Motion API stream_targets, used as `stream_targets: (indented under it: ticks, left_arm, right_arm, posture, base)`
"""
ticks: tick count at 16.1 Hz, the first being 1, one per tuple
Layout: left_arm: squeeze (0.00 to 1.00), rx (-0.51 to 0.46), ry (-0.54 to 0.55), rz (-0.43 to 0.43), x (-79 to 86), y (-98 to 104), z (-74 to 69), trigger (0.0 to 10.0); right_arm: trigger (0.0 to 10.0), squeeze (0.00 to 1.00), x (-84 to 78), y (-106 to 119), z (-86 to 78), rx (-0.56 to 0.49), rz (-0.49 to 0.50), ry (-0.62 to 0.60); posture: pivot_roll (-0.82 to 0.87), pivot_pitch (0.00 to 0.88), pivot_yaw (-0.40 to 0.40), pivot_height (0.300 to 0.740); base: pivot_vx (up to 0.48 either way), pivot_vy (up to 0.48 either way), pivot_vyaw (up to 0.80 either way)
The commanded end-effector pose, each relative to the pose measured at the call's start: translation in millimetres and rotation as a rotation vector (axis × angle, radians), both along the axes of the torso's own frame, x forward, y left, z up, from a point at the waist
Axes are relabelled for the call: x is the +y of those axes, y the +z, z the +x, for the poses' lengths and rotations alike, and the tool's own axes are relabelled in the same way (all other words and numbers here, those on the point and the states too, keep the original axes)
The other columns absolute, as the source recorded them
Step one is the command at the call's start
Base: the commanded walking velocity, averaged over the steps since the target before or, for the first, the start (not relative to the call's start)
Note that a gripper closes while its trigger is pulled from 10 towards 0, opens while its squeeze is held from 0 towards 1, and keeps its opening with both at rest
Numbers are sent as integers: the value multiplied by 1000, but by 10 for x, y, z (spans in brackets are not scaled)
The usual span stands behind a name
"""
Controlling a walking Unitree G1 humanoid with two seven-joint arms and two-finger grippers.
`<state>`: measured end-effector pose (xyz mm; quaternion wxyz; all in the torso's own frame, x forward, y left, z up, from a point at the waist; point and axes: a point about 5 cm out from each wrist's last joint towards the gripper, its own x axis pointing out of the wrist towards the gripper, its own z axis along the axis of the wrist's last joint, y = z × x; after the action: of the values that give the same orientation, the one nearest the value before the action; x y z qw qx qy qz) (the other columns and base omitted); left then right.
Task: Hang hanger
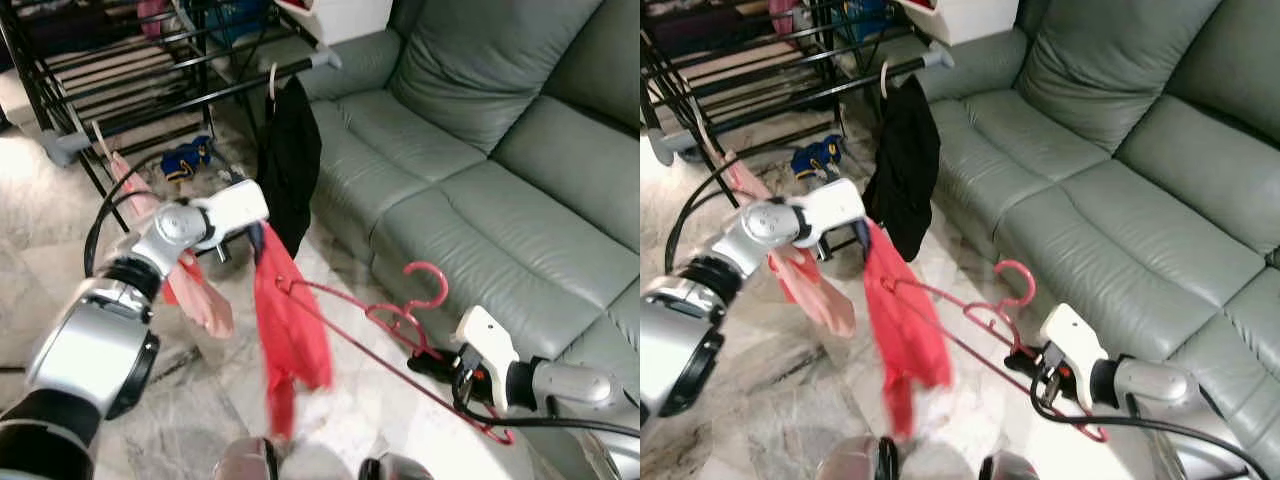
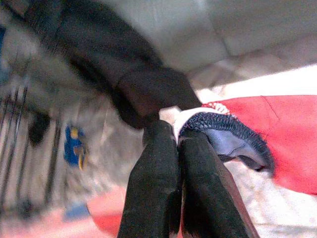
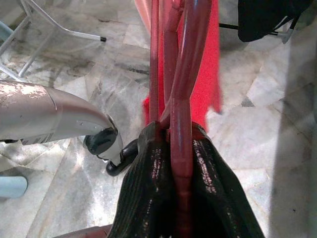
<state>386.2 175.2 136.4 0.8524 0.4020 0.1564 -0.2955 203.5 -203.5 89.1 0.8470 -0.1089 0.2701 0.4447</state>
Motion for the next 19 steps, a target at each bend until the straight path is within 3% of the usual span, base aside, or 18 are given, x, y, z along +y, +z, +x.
stream_targets:
  ticks: [1, 3, 5, 8, 9, 13, 19]
  left_arm:
    - [0, -1, 158, -118, 76, 71, 57, 10000]
    - [0, -25, 301, -234, 62, 99, 99, 10000]
    - [0, -28, 399, -295, 38, 139, 134, 10000]
    - [0, 54, 509, -489, -90, 200, 173, 10000]
    - [0, 63, 525, -511, -140, 215, 181, 10000]
    - [0, 92, 457, -514, -479, 249, 177, 10000]
    - [0, 79, 434, -503, -502, 306, 161, 10000]
  right_arm:
    - [10000, 0, 19, 43, 14, -27, -13, 15]
    - [10000, 0, 20, 29, 53, -59, -32, -2]
    - [10000, 0, 40, 7, 115, -105, -71, -10]
    - [10000, 0, 83, -10, 141, -124, -77, -4]
    - [10000, 0, 93, -19, 153, -133, -79, -8]
    - [10000, 0, 118, -52, 188, -161, -87, -11]
    - [10000, 0, 43, -63, 279, -221, -118, -83]
  posture:
    - [-38, 39, 28, 740]
    - [-40, 41, 26, 740]
    - [-36, 43, 24, 740]
    - [-30, 44, 23, 740]
    - [-30, 44, 23, 740]
    - [-32, 44, 26, 740]
    - [-31, 44, 25, 740]
  base:
    - [0, 0, 0]
    - [0, 0, 0]
    - [0, 0, 0]
    - [0, 0, 0]
    - [0, 0, 0]
    - [0, 0, 0]
    - [0, 0, 0]
